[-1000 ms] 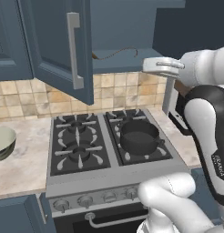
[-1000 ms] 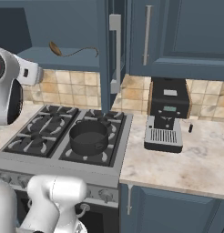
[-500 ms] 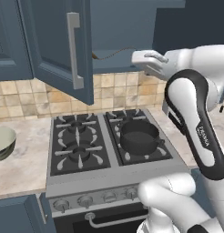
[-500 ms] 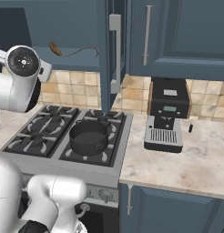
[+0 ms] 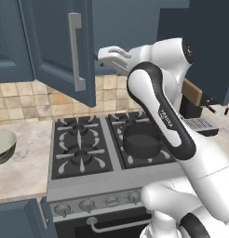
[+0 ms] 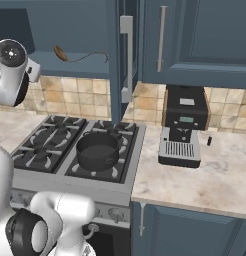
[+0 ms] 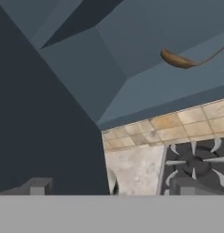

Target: Open the cabinet and move the ladle to the pot. Then close the cabinet.

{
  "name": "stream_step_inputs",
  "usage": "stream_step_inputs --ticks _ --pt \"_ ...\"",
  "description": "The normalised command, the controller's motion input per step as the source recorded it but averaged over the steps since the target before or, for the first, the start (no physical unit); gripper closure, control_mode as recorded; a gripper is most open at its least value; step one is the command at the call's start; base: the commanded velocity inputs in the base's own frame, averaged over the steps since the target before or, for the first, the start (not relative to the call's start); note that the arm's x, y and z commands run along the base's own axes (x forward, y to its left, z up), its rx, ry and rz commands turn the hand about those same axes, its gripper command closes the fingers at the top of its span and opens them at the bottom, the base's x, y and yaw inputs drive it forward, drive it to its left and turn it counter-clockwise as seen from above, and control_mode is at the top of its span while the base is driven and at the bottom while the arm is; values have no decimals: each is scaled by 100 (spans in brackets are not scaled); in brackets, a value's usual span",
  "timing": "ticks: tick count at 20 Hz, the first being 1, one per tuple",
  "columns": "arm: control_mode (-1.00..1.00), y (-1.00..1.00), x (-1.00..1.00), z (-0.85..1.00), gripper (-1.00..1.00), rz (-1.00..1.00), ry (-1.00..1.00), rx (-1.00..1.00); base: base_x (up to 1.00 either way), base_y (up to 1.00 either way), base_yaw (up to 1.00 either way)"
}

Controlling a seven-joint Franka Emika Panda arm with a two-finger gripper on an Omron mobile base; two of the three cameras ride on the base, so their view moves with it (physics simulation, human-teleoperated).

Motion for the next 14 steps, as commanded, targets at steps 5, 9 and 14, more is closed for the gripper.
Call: stream_step_inputs --ticks 5,9,14 --pt "-100 44 36 0 -100 5 12 1 0 0 0" --pt "-100 63 0 0 -100 10 8 0 0 0 0" --pt "-100 85 -2 0 -100 13 3 0 0 0 0"
